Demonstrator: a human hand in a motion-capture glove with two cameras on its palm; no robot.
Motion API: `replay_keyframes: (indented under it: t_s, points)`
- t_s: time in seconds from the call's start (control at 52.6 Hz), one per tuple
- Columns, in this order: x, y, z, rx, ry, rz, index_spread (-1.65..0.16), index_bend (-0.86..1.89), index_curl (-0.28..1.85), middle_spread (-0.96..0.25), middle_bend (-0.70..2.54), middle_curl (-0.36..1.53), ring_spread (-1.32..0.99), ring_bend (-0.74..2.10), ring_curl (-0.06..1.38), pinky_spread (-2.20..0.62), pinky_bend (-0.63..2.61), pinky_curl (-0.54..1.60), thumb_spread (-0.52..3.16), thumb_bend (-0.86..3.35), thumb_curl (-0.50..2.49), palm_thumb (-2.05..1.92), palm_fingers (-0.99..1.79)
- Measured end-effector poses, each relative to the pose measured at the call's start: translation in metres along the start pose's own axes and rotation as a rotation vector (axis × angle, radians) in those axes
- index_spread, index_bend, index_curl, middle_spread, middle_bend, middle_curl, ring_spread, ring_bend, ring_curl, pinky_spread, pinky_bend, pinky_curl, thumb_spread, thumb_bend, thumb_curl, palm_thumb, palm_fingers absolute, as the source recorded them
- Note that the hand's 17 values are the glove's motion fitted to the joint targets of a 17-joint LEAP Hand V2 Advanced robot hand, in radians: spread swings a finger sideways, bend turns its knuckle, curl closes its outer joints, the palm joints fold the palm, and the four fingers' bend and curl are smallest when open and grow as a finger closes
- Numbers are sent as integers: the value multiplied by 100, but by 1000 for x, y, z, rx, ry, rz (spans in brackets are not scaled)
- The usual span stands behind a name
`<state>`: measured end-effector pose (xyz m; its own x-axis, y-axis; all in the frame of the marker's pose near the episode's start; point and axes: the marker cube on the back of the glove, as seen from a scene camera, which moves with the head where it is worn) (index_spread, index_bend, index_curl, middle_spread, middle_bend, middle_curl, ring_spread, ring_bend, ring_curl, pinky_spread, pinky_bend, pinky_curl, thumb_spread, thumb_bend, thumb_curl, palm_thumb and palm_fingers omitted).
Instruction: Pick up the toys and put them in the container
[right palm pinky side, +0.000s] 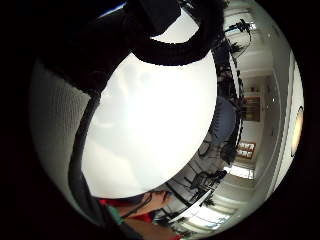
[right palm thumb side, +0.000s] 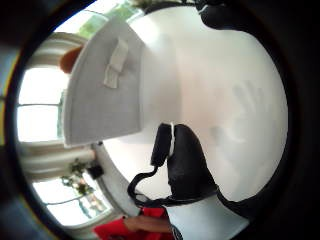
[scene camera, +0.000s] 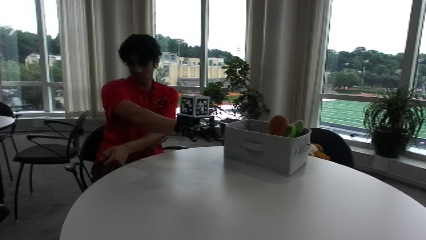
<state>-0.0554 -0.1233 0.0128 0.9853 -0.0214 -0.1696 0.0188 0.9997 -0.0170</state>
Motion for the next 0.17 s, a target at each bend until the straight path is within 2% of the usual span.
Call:
replay_keyframes:
  t_s: [0.038, 0.171]
  points:
    - [5, 3, -3, -1, -12, -51, -36, 21, 42, -11, 18, 32, -7, 19, 24, 9, 78, 29, 132, -1, 36, 3, -1]
    - [20, 1, -9, 18, -34, -36, -36, 20, 42, -11, 18, 32, -7, 19, 24, 9, 78, 29, 132, -1, 36, 2, -1]
